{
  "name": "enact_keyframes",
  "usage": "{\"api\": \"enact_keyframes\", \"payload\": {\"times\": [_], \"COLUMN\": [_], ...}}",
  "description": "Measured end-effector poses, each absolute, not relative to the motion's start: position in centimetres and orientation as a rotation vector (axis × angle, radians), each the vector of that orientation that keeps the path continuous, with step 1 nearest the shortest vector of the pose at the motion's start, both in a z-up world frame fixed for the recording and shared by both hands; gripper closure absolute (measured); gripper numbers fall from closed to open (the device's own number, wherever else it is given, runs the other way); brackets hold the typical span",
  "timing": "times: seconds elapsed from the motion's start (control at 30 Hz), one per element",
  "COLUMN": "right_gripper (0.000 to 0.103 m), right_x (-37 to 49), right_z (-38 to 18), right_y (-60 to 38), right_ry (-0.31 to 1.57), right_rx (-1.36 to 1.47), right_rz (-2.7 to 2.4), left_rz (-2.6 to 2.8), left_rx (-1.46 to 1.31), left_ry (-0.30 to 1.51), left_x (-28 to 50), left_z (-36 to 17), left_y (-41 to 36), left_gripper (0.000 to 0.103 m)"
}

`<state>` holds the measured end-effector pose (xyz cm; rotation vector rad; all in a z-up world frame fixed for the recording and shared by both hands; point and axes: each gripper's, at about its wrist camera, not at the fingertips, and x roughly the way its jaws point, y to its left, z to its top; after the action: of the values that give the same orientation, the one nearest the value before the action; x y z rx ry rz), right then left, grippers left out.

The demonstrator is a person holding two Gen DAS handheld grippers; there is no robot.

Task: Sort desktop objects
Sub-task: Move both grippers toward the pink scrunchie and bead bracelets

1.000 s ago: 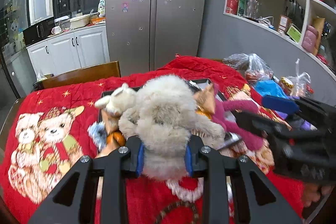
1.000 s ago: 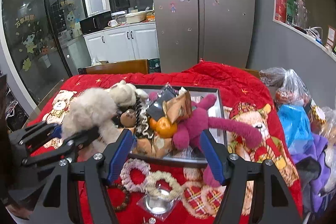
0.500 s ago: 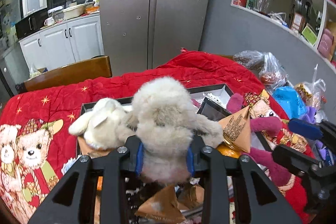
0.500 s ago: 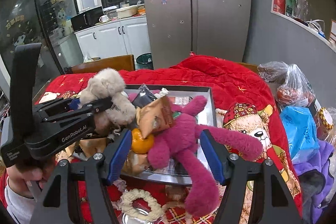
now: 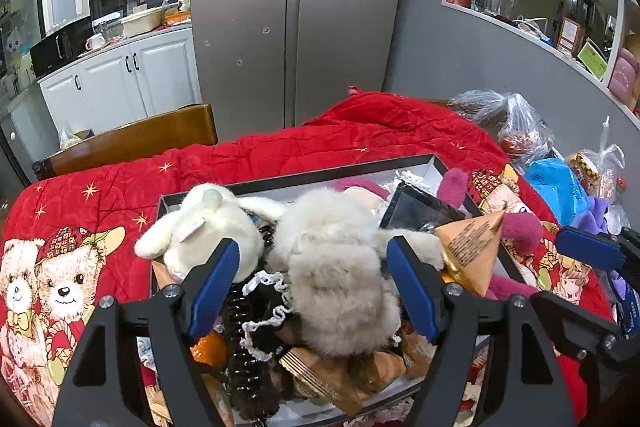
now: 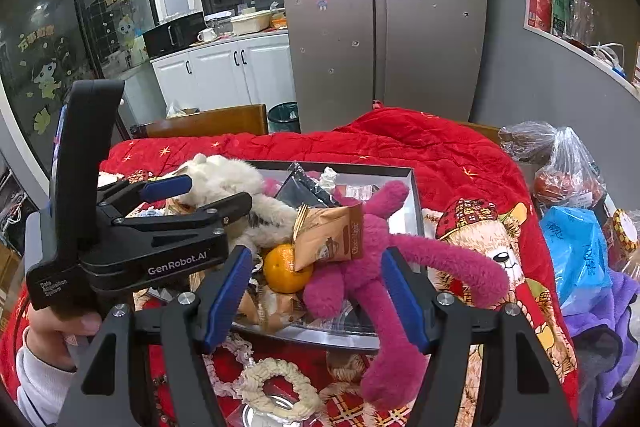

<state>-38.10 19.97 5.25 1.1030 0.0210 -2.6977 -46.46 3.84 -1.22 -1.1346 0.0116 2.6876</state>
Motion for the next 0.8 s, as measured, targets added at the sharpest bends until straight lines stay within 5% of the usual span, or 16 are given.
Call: {"api": "enact_keyframes", "payload": {"times": [0.8], "right_gripper": [0.034], "right_x": [-33.2], "right_z": [9.1], "right_y": [18.6], "right_ry": [-0.005], "right_rx": [1.002], "right_rz": [-2.674], "left_rz": [2.761], "left_rx": [-1.016], "left_ry": [0.035], "left_x": [-37.0], "left_z": [3.7], "left_y": [0.4], "left_gripper": [0.019]}}
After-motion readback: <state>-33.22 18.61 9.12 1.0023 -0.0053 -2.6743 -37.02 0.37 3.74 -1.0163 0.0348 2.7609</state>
